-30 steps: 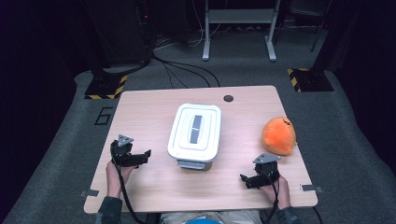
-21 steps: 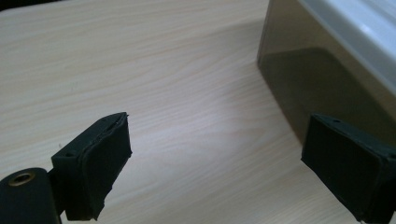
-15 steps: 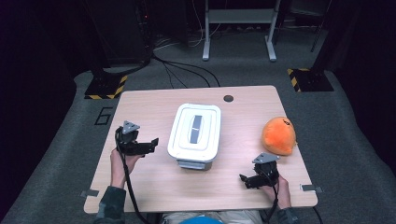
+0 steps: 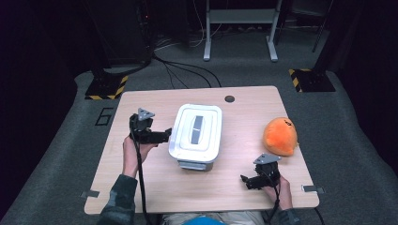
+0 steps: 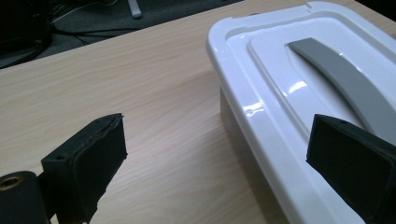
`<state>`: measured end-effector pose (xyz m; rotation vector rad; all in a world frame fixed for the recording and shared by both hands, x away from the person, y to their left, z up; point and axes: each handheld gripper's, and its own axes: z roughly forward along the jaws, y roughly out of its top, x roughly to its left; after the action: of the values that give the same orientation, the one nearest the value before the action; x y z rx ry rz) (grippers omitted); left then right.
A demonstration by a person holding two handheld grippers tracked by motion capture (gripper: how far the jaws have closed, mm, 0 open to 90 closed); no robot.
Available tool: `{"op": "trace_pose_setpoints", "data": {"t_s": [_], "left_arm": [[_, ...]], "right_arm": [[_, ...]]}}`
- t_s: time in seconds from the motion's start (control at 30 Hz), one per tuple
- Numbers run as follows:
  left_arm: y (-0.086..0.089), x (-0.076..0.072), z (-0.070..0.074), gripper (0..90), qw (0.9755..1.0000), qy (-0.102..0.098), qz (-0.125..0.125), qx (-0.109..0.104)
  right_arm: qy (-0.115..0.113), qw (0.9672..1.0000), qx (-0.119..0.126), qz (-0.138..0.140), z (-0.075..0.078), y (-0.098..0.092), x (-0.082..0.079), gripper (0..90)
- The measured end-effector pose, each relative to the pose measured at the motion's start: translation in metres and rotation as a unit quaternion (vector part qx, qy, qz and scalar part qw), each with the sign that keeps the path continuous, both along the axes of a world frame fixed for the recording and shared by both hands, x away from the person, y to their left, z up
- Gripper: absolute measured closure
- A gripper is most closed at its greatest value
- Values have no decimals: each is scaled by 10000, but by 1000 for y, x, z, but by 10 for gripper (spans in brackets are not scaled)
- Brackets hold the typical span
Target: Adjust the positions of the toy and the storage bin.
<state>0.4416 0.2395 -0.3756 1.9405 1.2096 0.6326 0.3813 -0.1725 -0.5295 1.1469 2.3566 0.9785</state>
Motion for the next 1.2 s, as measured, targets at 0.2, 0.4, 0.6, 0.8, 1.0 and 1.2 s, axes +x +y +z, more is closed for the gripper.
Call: {"op": "trace_pose_setpoints", "data": {"t_s": [0.2,0.4,0.6,0.8,1.0,1.2], "left_arm": [[-24,8,6,27,9999,87,-46,115],[-48,17,9,7,9997,158,-142,153],[-67,24,4,0,9991,262,-265,219],[-81,29,0,0,9984,382,-348,218],[-98,33,-6,5,9974,451,-463,312],[-108,33,-10,183,9958,520,-590,462]], "right_arm": [[-2,10000,0,4,0,0,0,0],[-3,10000,0,6,0,0,0,0],[1,10000,2,9,0,0,0,1],[18,10000,9,14,0,0,0,3],[1,10000,9,11,0,0,0,3],[8,10000,7,12,0,0,0,3]]}}
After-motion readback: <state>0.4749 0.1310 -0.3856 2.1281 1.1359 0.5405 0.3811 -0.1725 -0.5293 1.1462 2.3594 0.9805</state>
